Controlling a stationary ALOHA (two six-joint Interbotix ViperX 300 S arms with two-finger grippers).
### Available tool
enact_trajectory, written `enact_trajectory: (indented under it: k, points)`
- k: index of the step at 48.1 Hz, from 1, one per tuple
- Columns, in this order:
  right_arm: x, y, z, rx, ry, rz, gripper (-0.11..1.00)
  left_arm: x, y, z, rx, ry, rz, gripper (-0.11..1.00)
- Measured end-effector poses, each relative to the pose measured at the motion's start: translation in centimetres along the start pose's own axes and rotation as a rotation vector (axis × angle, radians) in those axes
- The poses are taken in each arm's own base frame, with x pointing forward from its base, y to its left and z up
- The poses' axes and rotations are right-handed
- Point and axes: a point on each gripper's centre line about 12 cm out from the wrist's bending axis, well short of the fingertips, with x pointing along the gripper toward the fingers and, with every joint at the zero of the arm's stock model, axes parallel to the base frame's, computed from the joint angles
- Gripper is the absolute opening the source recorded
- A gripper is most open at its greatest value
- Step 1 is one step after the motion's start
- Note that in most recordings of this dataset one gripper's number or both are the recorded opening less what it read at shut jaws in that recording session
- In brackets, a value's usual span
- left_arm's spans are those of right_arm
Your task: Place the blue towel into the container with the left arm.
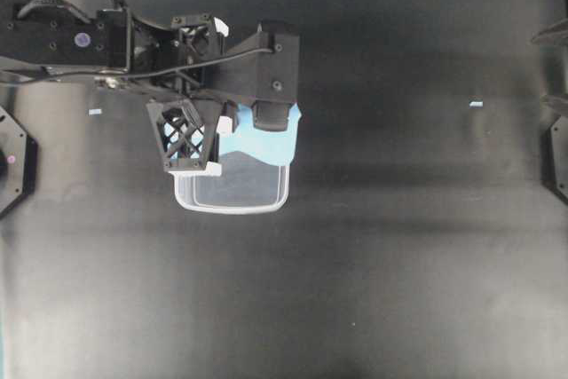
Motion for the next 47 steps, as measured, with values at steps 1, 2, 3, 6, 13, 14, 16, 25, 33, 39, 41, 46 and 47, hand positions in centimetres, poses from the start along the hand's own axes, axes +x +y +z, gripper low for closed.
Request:
enact_trajectory:
  k: [1, 2, 3, 6, 13, 14, 16, 25, 33, 39, 41, 46, 47]
  points:
    - [0.0, 0.0, 0.1, 0.0, -0.002, 0.0, 0.75, 0.2, 0.0, -0.1, 0.0, 0.003, 0.0, 0.06]
    - [0.0, 0.0, 0.0, 0.002, 0.0, 0.0, 0.75, 0.3, 0.1, -0.2, 0.002, 0.005, 0.001, 0.06]
    - [0.0, 0.0, 0.0, 0.0, 0.0, 0.0, 0.75, 0.3, 0.1, -0.2, 0.002, 0.003, 0.001, 0.06]
    - [0.0, 0.0, 0.1, 0.0, -0.002, 0.0, 0.75, 0.5, 0.4, -0.4, -0.003, 0.002, 0.004, 0.06]
    - [0.0, 0.0, 0.1, 0.0, -0.002, 0.0, 0.75, 1.1, 0.5, -0.5, -0.002, -0.016, 0.006, 0.06]
    - [0.0, 0.0, 0.0, 0.002, 0.0, 0.0, 0.75, 1.2, 0.5, -0.7, -0.002, -0.016, 0.006, 0.06]
    - [0.0, 0.0, 0.0, 0.0, 0.0, 0.0, 0.75, 1.6, 0.5, -0.9, 0.0, -0.011, 0.007, 0.06]
    - [0.1, 0.0, -0.1, 0.002, 0.003, -0.001, 0.75, 2.8, 0.8, -1.9, -0.026, -0.012, 0.011, 0.36]
    - [0.1, 0.0, -0.1, 0.003, 0.003, -0.001, 0.75, 3.3, 0.5, -1.9, -0.021, -0.056, 0.01, 0.83]
    - [0.1, 0.0, -0.1, 0.0, 0.005, -0.001, 0.75, 3.3, 0.1, -1.9, -0.009, -0.098, 0.006, 0.88]
    - [0.1, 0.0, -0.1, 0.0, 0.005, 0.001, 0.75, 3.1, 0.1, -2.0, -0.009, -0.11, 0.007, 0.88]
    - [0.1, 0.0, -0.1, 0.0, 0.003, 0.0, 0.75, 2.0, 0.0, -2.3, -0.009, -0.148, 0.009, 0.88]
    - [0.1, 0.0, -0.1, 0.002, 0.003, -0.001, 0.75, 1.6, -0.1, -2.3, -0.006, -0.159, 0.008, 0.88]
